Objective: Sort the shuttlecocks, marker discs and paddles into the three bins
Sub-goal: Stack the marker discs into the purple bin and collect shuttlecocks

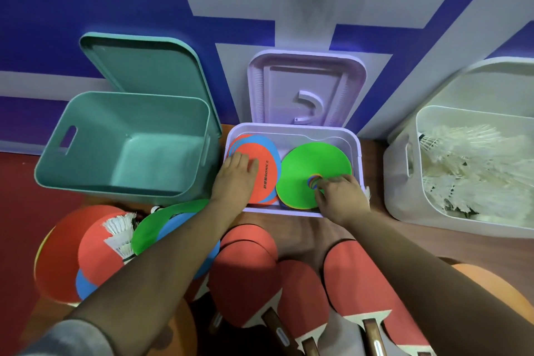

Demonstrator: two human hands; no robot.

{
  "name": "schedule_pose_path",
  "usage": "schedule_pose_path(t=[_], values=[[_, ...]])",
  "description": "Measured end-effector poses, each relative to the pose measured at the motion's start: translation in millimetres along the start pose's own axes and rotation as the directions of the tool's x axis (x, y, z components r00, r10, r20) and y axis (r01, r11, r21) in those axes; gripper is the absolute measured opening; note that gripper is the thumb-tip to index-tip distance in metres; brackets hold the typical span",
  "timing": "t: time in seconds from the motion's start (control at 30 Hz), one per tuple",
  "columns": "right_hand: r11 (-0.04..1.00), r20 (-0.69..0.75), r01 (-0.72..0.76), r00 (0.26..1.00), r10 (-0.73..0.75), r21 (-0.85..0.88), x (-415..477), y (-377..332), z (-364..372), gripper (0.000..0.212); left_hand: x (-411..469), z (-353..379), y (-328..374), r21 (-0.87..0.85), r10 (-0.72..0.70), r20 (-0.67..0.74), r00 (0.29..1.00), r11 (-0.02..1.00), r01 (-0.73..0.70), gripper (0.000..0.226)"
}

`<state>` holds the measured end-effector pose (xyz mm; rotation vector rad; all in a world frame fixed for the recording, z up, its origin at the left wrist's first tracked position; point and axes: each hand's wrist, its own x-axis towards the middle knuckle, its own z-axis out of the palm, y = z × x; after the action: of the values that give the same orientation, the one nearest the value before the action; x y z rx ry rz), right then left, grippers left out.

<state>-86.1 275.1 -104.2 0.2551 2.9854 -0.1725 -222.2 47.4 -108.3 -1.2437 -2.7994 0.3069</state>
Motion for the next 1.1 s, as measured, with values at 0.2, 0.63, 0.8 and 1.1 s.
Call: schedule_pose_path(t=[0.2, 0.63, 0.8, 1.1], values=[[0.994, -0.071, -0.002, 0.997, 0.009, 0.105, -8.4, -2.3, 2.4, 0.051, -2.6, -11.1, 4.9, -0.104, 0.015, 0.192, 0.981, 0.995, 0.005, 0.045], [0.775, -0.123, -0.018, 0.985, 0.123, 0.631, -113.6, -86.5, -18.2, 0.022, -169.6, -75.4, 37.8, -0.81, -0.494, 0.09, 0.865, 0.469, 0.352, 0.019], [0.726, 0.068, -0.086, 0.996, 0.055, 0.683, -144.0, -128.9, 3.7, 0.007, -262.6, -59.2, 48.1, -0.803, -0.672, 0.26, 0.694, 0.249, 0.541, 0.012], [0.672, 0.193, -0.151, 0.981, 0.012, 0.725, -131.4, -205.8, 14.4, 0.027, -295.4, -39.1, 2.1, -0.711, -0.747, 0.432, 0.505, 0.063, 0.701, 0.02]])
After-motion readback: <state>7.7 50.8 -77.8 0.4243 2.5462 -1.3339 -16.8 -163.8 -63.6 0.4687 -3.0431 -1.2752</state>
